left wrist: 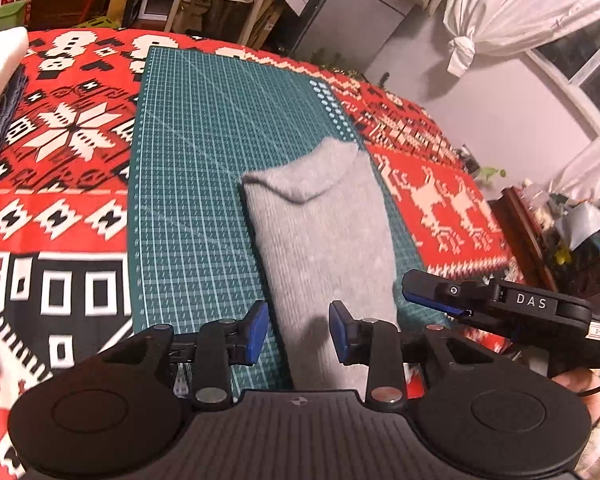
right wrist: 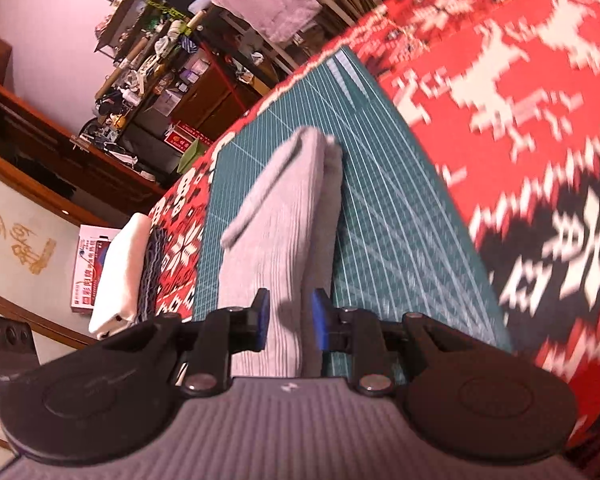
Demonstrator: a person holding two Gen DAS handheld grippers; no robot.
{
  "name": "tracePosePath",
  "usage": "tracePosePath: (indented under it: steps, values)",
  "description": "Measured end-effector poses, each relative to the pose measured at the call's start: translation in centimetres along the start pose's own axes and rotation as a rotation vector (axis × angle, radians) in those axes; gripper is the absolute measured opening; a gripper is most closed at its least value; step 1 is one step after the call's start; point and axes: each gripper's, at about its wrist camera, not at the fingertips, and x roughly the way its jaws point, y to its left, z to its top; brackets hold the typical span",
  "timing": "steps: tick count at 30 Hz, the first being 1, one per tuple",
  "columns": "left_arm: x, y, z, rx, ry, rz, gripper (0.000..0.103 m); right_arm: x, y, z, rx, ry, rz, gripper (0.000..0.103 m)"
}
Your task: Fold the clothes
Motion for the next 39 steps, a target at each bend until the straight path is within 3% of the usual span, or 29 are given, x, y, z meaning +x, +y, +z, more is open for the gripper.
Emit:
tracePosePath:
  steps: [5, 7, 8, 18, 23, 25, 28, 31, 39]
  values:
    - [0.3, 0.3, -0.9, -0.043, 0.016, -0.026, 0.035, 1.1, -0.5, -1.3, 0.035, 0.037, 0.027, 0.026]
    - [0.4, 0.4, -1.1, -0.061, 0.019, -0.042, 0.035, 1.8, -0.5, -1.7, 0.044, 0.057, 0.030, 0.011]
    - [0.5, 0.4, -1.1, -0.067, 0.021, -0.045, 0.035, 2.0, -0.3, -1.9, 0.045, 0.060, 0.033, 0.010]
    - [0.0, 0.1, -0.5, -0.064, -0.007, -0.039, 0.035, 2.1, -0.3, -2.3, 0.034, 0.055, 0.013, 0.014]
    - [-1.1, -0.8, 0.4, -0.047, -0.066, -0.044, 0.030, 0.1, 0.7, -1.7, -0.045, -0.010, -0.031, 0.013]
    - [-1.1, -1.6, 1.1, -0.034, -0.087, -0.061, 0.023, -0.5, 1.6, -1.1, -0.090, -0.046, -0.046, 0.013]
    - [-0.2, -2.7, 2.1, -0.007, -0.099, -0.079, 0.020, -0.3, 2.9, 0.0, -0.140, -0.080, -0.023, 0.013]
    - [1.8, -3.3, 2.8, 0.012, -0.077, -0.070, 0.014, 1.2, 3.3, 0.7, -0.141, -0.067, -0.008, 0.013]
    - [4.9, -3.3, 2.2, 0.065, -0.022, 0.022, 0.013, 4.4, 1.7, 0.5, -0.155, -0.034, -0.039, 0.010]
